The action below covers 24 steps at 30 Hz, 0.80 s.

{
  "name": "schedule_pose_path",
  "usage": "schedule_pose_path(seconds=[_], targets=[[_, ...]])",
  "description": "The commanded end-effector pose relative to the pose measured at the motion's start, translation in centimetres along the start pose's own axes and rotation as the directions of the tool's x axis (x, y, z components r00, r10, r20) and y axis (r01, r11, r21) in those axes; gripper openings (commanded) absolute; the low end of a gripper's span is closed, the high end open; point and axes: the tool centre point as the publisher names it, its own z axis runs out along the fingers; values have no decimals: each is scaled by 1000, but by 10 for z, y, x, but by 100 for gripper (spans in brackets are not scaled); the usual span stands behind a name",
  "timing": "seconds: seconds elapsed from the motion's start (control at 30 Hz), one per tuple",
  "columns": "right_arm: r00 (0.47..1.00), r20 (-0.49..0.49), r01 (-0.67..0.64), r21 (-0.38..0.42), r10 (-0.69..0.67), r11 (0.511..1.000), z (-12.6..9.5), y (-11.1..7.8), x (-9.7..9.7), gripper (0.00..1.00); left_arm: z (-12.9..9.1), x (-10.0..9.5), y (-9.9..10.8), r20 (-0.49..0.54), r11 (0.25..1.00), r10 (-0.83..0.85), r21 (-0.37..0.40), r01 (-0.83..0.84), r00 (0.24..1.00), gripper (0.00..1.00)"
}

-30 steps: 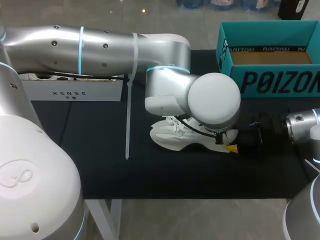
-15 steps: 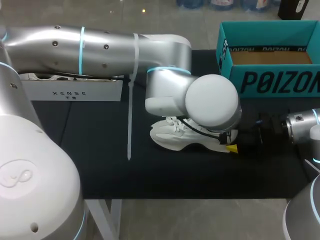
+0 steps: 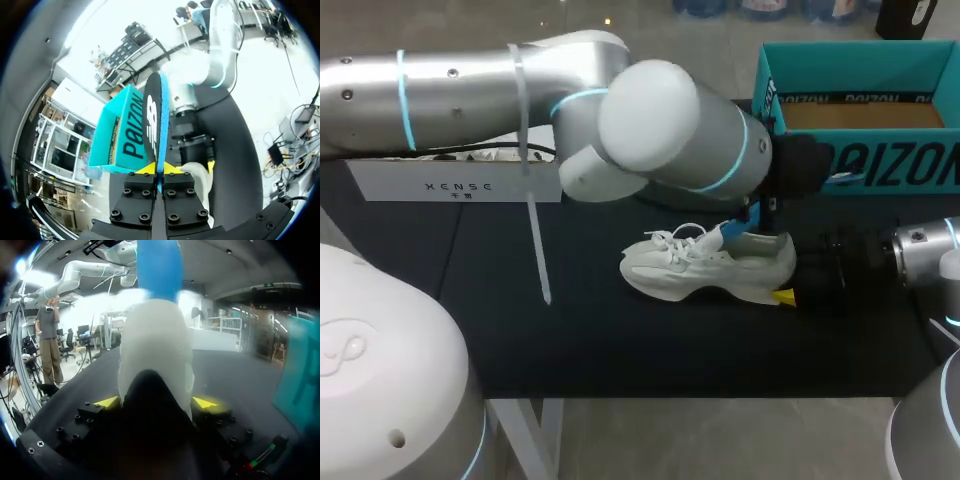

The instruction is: Take the shoe out of the shoebox, open the shoe tongue, remove and reinsert the insole, then place the shoe into the shoebox

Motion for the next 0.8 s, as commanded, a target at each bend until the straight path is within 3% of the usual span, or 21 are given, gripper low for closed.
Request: schedule_pose_path(seconds=[0.03, 0.13, 0.8], targets=[[1000, -1, -1, 2, 1, 1000, 3, -4, -1, 0, -75, -42, 30, -104, 934, 74, 357, -32, 992, 0], [1000, -1, -1, 2, 1, 1000, 3, -4, -1, 0, -95, -75, 41, -125, 883, 128, 466, -56, 984, 0], [1000, -1, -1, 2, 1, 1000, 3, -4, -1, 0, -95, -75, 41, -125, 883, 128, 466, -56, 984, 0]])
